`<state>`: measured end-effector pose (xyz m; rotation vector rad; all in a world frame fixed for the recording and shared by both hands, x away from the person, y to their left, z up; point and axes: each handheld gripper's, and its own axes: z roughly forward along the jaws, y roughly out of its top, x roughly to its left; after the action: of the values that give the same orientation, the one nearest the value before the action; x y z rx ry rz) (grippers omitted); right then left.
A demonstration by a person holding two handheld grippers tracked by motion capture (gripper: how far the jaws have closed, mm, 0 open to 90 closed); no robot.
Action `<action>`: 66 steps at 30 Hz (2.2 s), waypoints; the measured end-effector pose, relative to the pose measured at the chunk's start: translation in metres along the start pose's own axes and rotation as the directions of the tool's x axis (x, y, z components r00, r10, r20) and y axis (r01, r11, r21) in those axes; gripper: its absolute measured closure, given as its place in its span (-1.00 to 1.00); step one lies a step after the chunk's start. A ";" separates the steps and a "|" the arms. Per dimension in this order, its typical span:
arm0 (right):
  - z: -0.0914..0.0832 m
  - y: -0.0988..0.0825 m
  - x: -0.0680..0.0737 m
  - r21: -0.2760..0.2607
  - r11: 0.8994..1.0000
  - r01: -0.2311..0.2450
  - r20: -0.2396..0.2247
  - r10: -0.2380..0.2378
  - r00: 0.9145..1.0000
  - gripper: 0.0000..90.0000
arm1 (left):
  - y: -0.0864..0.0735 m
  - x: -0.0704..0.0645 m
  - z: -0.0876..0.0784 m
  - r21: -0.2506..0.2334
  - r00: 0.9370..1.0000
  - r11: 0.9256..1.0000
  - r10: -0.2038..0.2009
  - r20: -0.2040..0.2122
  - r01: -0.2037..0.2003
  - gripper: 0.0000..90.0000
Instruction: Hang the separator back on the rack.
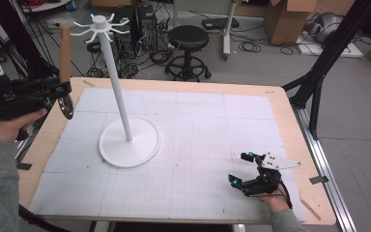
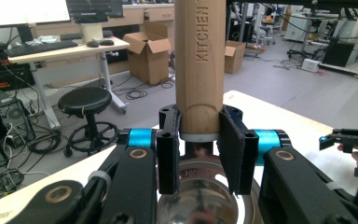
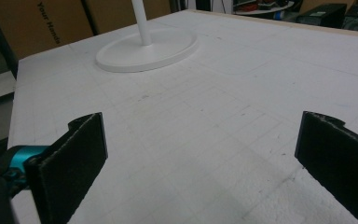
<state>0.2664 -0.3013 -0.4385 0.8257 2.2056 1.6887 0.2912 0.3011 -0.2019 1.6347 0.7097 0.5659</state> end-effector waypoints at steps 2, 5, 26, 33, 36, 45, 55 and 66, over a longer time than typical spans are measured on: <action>0.000 0.000 0.000 0.002 1.000 -0.004 -0.001 0.004 1.000 -0.97 | 0.000 0.000 0.002 0.001 1.000 1.000 -0.004 0.002 0.004 0.54; 0.000 0.000 0.000 -0.005 1.000 0.000 0.001 0.000 1.000 -0.97 | 0.000 -0.001 0.005 0.000 1.000 1.000 -0.004 0.008 0.004 0.54; 0.000 0.000 0.000 -0.001 1.000 0.000 0.000 0.000 1.000 -0.97 | -0.005 -0.002 0.018 -0.003 0.999 1.000 -0.028 0.032 0.028 0.54; 0.000 0.000 0.000 -0.001 1.000 0.001 0.000 -0.001 1.000 -0.97 | -0.007 -0.003 0.024 -0.008 0.999 0.999 -0.032 0.032 0.032 0.54; 0.000 0.000 0.000 -0.001 1.000 0.001 -0.001 -0.001 1.000 -0.97 | -0.009 -0.002 0.028 -0.017 0.999 0.999 -0.041 0.035 0.042 0.54; 0.001 0.000 0.000 0.004 1.000 0.002 -0.005 -0.002 1.000 -0.97 | -0.011 -0.005 0.039 -0.006 0.998 0.999 -0.047 0.036 0.047 0.54; 0.001 0.000 0.001 0.006 1.000 0.003 -0.005 -0.003 1.000 -0.97 | -0.013 -0.010 0.045 -0.033 0.999 0.999 -0.021 0.025 0.021 0.45; 0.001 -0.001 0.000 0.003 1.000 0.006 -0.011 -0.006 1.000 -0.97 | -0.025 -0.011 0.043 -0.061 0.998 0.998 0.037 0.045 -0.034 -0.04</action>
<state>0.2664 -0.3004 -0.4393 0.8121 2.2163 1.6918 0.3101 0.2667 -0.2340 1.6019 0.6245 0.5683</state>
